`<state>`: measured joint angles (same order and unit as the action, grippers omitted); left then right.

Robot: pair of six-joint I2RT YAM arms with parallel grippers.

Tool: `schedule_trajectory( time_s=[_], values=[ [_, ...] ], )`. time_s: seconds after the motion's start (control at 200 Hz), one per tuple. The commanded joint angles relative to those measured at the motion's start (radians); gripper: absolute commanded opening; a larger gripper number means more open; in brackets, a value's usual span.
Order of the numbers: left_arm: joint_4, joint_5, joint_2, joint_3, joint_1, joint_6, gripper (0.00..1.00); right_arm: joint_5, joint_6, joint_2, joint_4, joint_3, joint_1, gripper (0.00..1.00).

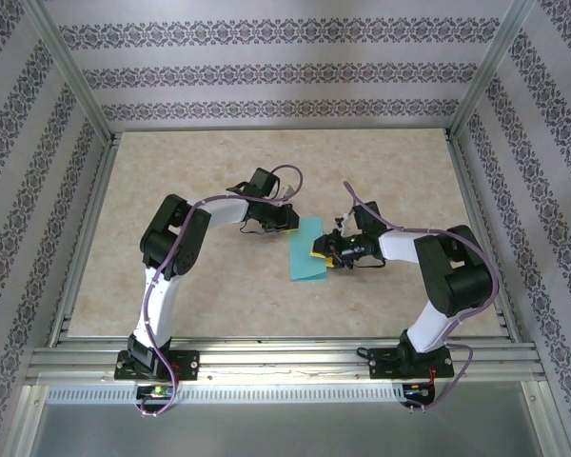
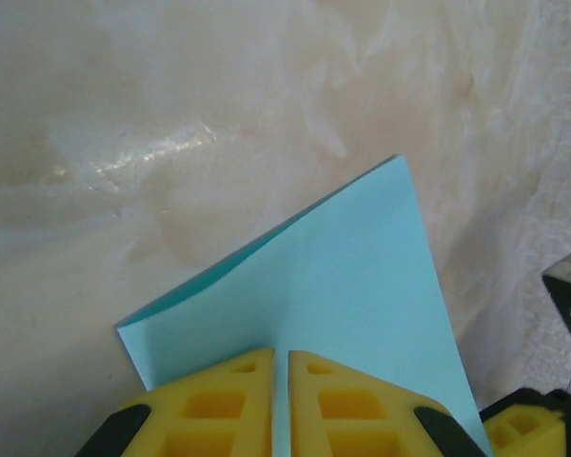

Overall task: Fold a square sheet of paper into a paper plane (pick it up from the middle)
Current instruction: Fold the triangle a second time at the center of the table.

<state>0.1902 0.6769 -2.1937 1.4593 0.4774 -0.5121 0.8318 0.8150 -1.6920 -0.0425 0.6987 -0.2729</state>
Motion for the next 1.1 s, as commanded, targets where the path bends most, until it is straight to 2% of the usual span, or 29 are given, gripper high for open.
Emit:
schedule_trajectory(
  time_s=[0.0, 0.12, 0.235, 0.37, 0.505, 0.545, 0.595, 0.605, 0.819, 0.919, 0.994, 1.064, 1.094],
  values=[
    [0.074, 0.022, -0.015, 0.027, 0.0, 0.071, 0.13, 0.02, -0.013, -0.016, -0.028, 0.018, 0.024, 0.32],
    [0.111, 0.016, 0.029, 0.05, 0.012, 0.074, 0.15, 0.043, -0.009, -0.035, -0.044, 0.027, 0.027, 0.26],
    [0.103, -0.024, 0.117, 0.046, 0.024, 0.07, 0.31, 0.05, -0.007, -0.037, -0.046, 0.027, 0.03, 0.19],
    [0.061, -0.083, 0.224, -0.004, 0.024, 0.063, 0.51, 0.058, 0.002, -0.036, -0.058, 0.025, 0.03, 0.16],
    [0.018, -0.15, 0.37, -0.1, 0.043, 0.089, 0.6, 0.062, 0.007, -0.031, -0.062, 0.021, 0.03, 0.15],
    [0.004, -0.179, 0.418, -0.134, 0.046, 0.094, 0.73, 0.063, 0.007, -0.029, -0.062, 0.02, 0.03, 0.14],
    [-0.012, -0.203, 0.482, -0.179, 0.046, 0.099, 0.98, 0.065, 0.006, -0.028, -0.062, 0.02, 0.03, 0.14],
    [-0.015, -0.207, 0.495, -0.187, 0.045, 0.101, 1.0, 0.067, 0.006, -0.028, -0.062, 0.021, 0.031, 0.14],
    [-0.095, -0.27, 0.752, -0.356, 0.043, 0.219, 0.99, 0.073, 0.009, -0.024, -0.059, 0.03, 0.031, 0.14],
    [-0.221, -0.333, 0.863, -0.5, 0.038, 0.186, 0.99, 0.06, 0.012, -0.02, -0.059, 0.028, 0.028, 0.14],
    [-0.382, -0.226, 0.908, -0.606, 0.009, 0.151, 0.99, 0.056, 0.017, -0.02, -0.06, 0.028, 0.029, 0.14],
    [-0.383, -0.181, 0.887, -0.604, 0.008, 0.092, 1.0, 0.051, 0.021, -0.013, -0.059, 0.028, 0.024, 0.14],
    [-0.387, -0.148, 0.871, -0.601, 0.016, 0.072, 0.96, 0.045, 0.022, -0.01, -0.058, 0.028, 0.023, 0.14]
  ],
)
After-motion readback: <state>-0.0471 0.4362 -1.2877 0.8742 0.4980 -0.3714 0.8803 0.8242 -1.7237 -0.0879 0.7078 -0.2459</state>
